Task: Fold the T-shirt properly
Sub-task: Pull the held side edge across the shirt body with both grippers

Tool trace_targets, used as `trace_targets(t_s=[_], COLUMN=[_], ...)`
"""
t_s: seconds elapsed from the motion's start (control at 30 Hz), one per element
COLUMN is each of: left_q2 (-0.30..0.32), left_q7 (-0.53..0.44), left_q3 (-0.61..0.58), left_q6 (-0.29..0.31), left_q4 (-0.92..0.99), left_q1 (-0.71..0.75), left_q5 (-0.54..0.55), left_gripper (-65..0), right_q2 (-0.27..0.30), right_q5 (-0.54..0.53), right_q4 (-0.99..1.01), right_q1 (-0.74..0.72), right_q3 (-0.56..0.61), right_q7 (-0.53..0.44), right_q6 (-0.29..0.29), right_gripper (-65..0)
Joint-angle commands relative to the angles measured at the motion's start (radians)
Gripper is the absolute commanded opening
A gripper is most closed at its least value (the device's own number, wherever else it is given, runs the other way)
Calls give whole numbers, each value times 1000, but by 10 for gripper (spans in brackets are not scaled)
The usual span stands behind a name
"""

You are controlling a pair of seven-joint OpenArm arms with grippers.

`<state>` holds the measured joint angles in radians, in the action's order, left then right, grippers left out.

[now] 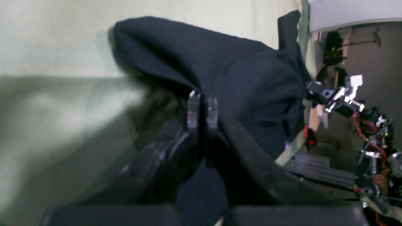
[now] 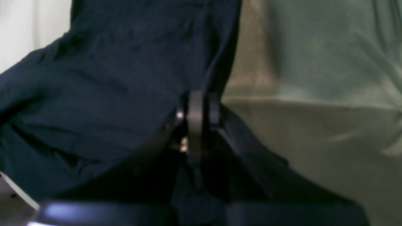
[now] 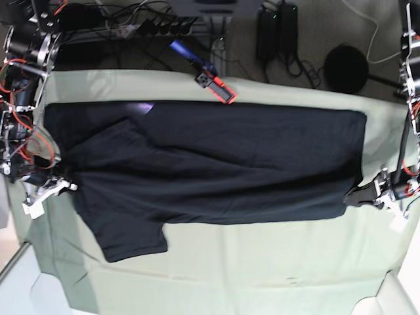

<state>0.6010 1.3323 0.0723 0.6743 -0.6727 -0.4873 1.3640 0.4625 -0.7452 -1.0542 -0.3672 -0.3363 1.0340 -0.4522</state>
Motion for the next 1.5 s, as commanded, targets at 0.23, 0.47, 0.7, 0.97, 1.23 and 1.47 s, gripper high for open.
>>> trace_targets(t_s=[0.23, 0.47, 0.7, 0.97, 1.23, 1.47], left_q2=[51, 67, 67, 66, 66, 66], left_q7=[64, 64, 64, 62, 40, 40], left_q3=[5, 5, 5, 5, 5, 5], left_q6=[24, 24, 24, 24, 24, 24], left_q4=[-43, -186, -225, -225, -225, -225], left_q1=[21, 111, 142, 142, 142, 142], left_q5=[120, 120, 120, 117, 97, 97], left_gripper=[-650, -650, -650, -650, -650, -650], right_q2=[25, 25, 25, 24, 25, 24], right_q5=[-19, -19, -18, 5, 14, 31], right_q4=[-124, -157, -161, -161, -162, -161], right_q1=[69, 126, 143, 143, 134, 34], right_q3=[-5, -5, -5, -5, -6, -53], right_q7=[-2, 0, 0, 2, -20, -52], right_q6=[-71, -71, -71, -70, -68, -68], right_gripper=[-650, -650, -650, -650, -341, -340])
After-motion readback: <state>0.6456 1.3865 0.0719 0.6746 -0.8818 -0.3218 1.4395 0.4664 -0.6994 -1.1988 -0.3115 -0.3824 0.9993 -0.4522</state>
